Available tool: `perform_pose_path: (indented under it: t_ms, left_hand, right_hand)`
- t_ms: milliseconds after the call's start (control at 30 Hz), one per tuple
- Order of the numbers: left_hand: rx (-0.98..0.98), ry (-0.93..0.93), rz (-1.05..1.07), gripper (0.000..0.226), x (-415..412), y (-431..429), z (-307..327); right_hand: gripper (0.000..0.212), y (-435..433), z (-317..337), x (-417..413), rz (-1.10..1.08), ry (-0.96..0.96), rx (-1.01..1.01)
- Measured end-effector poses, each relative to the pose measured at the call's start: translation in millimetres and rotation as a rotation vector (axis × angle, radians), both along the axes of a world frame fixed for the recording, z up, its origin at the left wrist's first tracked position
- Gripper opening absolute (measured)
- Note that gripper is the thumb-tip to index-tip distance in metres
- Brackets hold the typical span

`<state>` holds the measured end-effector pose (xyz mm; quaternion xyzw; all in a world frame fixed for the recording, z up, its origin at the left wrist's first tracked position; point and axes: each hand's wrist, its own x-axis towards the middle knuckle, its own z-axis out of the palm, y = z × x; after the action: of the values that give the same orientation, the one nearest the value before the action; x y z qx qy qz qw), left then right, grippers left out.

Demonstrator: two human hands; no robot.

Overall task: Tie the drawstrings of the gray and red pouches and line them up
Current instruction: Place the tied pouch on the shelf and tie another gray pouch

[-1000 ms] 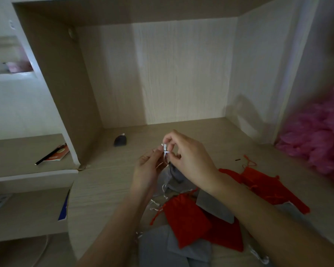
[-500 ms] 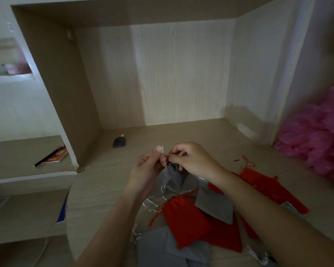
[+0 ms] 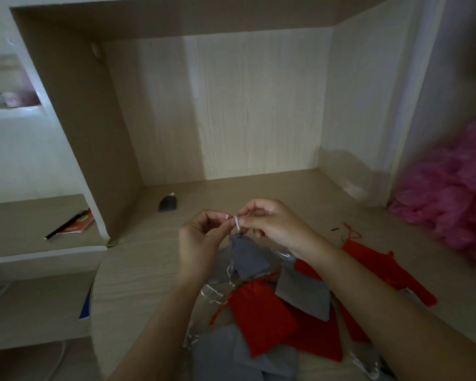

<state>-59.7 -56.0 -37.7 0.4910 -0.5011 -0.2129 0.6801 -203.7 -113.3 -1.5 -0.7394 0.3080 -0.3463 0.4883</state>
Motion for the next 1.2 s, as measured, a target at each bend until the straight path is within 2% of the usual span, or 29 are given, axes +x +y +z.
perform_pose_path:
  t_ms: [67, 200, 400, 500, 567, 667, 733, 800, 933, 1200]
  left_hand:
    - [-0.007, 0.014, 0.008, 0.013, -0.9, -0.2, 1.4]
    - [-0.028, 0.061, -0.02, 0.012, -2.1, 1.5, 4.2]
    - [-0.029, 0.228, -0.088, 0.009, -0.6, 2.7, 7.0]
    - [-0.008, 0.246, -0.135, 0.004, -4.9, 3.3, 8.6]
    - [0.0, 0.286, -0.16, 0.008, -8.4, 3.2, 9.4]
    - [-0.015, 0.385, -0.222, 0.007, -12.1, 4.5, 12.2]
    - [-0.035, 0.475, -0.318, 0.014, -16.7, 6.0, 12.8]
    - [-0.037, 0.528, -0.405, 0.016, -22.1, 7.1, 12.2]
    - [0.026, 0.514, -0.459, 0.006, -24.5, 8.7, 12.8]
    - [0.04, 0.579, -0.547, 0.007, -25.0, 10.9, 17.1]
  right_hand:
    - [0.015, -1.0, -2.6, 0.6, 0.029, 0.028, -0.039]
    - [0.015, -0.2, -8.3, 4.6, 0.003, 0.073, -0.186]
    - [0.018, 1.0, -5.4, 6.5, -0.03, 0.045, -0.196]
    - [0.03, 1.6, -3.1, 7.1, -0.091, -0.135, 0.003]
    - [0.037, 1.1, 1.2, 4.3, -0.126, -0.267, 0.256]
    - [0.039, -4.0, 4.7, -1.6, -0.058, -0.554, 0.679]
    - [0.037, -8.6, 2.8, -1.9, -0.009, -0.699, 0.789]
    - [0.034, -10.6, -1.4, 0.9, 0.01, -0.771, 0.822]
    - [0.034, -11.8, -3.6, 6.8, 0.027, -0.768, 0.804]
    - [0.035, -11.5, 1.4, 6.2, 0.015, -0.807, 0.734]
